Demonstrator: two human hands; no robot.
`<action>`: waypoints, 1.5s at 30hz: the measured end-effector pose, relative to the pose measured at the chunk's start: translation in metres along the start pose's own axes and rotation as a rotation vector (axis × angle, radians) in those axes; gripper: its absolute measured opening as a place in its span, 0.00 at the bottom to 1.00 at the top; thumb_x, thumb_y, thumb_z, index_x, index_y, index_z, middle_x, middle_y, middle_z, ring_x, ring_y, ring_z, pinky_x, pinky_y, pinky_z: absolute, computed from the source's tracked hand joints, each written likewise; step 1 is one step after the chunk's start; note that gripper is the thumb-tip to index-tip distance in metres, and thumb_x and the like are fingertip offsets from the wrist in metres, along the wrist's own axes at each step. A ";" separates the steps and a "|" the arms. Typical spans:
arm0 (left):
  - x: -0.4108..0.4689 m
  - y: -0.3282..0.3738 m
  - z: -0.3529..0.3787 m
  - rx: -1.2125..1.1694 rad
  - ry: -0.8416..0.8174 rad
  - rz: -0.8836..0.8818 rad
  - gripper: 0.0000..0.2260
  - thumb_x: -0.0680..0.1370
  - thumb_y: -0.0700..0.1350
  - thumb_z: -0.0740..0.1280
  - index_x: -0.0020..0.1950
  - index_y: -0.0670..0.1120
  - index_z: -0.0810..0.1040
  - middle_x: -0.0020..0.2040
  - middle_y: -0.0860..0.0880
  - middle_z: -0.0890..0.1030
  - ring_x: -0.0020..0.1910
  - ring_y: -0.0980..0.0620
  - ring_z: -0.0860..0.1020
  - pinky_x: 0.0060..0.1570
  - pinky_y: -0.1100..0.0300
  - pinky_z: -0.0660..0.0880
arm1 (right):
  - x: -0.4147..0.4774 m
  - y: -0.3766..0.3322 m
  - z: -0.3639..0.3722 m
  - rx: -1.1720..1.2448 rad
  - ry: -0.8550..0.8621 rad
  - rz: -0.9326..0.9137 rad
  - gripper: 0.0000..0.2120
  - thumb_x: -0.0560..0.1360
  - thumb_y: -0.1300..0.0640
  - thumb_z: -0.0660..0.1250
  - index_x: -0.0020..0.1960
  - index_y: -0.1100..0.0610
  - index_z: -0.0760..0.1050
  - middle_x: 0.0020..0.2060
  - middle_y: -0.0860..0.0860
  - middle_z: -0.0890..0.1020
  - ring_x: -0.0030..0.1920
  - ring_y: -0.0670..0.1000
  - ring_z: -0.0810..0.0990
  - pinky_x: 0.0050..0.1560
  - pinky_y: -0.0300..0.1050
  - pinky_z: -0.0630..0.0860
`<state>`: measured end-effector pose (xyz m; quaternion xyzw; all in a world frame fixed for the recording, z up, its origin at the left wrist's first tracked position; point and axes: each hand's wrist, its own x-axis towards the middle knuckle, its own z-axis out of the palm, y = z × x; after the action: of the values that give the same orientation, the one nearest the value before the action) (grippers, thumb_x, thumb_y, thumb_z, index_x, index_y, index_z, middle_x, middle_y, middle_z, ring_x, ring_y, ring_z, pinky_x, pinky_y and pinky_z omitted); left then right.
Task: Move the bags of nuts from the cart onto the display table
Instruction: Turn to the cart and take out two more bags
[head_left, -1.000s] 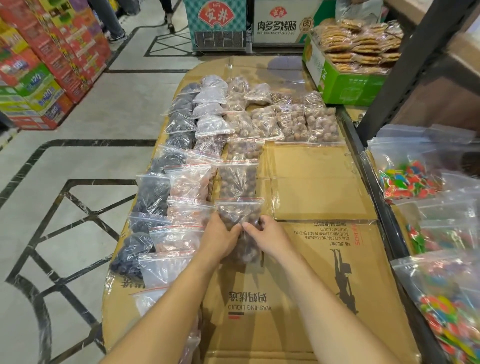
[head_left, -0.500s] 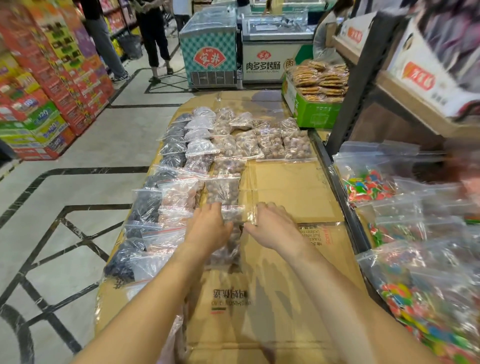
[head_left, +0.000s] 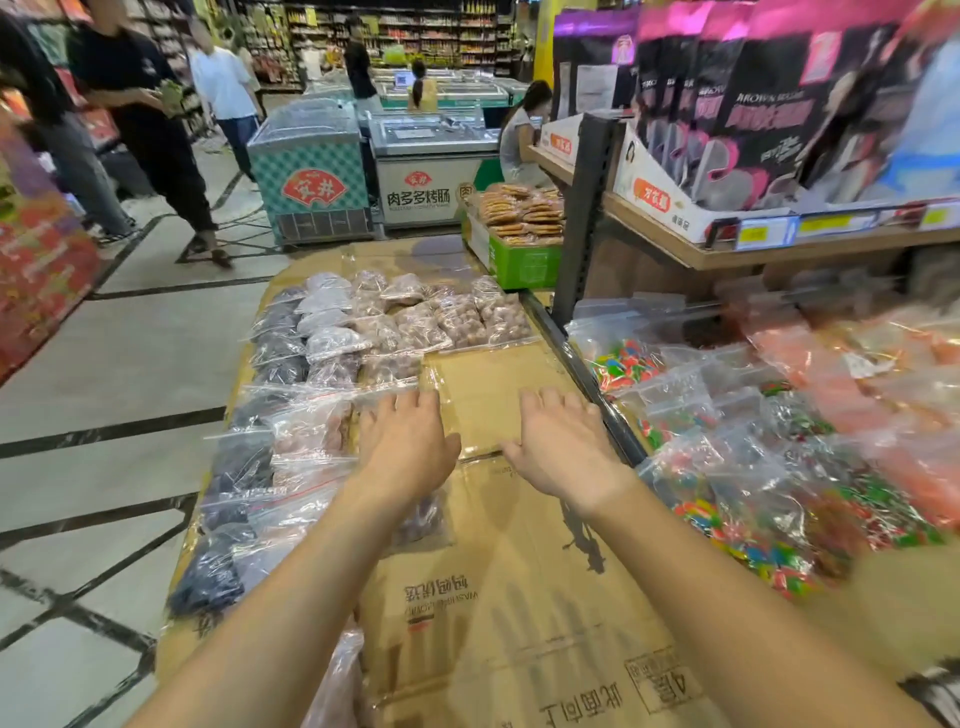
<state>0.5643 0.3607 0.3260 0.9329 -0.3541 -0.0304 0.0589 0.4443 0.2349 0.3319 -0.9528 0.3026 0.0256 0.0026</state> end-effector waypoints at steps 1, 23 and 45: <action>-0.006 0.002 -0.002 0.005 0.000 0.030 0.28 0.83 0.58 0.62 0.80 0.46 0.66 0.78 0.45 0.70 0.78 0.41 0.66 0.76 0.42 0.62 | -0.009 0.000 -0.001 -0.004 0.004 0.027 0.27 0.85 0.41 0.61 0.75 0.58 0.67 0.70 0.59 0.75 0.71 0.63 0.73 0.69 0.60 0.69; -0.093 0.160 0.013 0.035 -0.044 0.550 0.24 0.83 0.56 0.63 0.76 0.47 0.69 0.75 0.45 0.73 0.75 0.40 0.68 0.72 0.43 0.67 | -0.190 0.120 0.001 0.093 0.026 0.541 0.28 0.85 0.41 0.61 0.79 0.57 0.65 0.75 0.59 0.71 0.76 0.63 0.67 0.74 0.61 0.66; -0.173 0.451 0.098 0.212 -0.219 0.827 0.29 0.84 0.56 0.63 0.81 0.43 0.64 0.80 0.42 0.67 0.80 0.37 0.62 0.78 0.37 0.61 | -0.330 0.373 0.080 0.208 -0.082 0.833 0.35 0.85 0.38 0.60 0.83 0.58 0.59 0.77 0.59 0.70 0.76 0.63 0.69 0.76 0.62 0.67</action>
<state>0.1295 0.1319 0.2908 0.7049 -0.7029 -0.0666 -0.0677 -0.0435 0.1220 0.2731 -0.7421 0.6620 0.0318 0.1001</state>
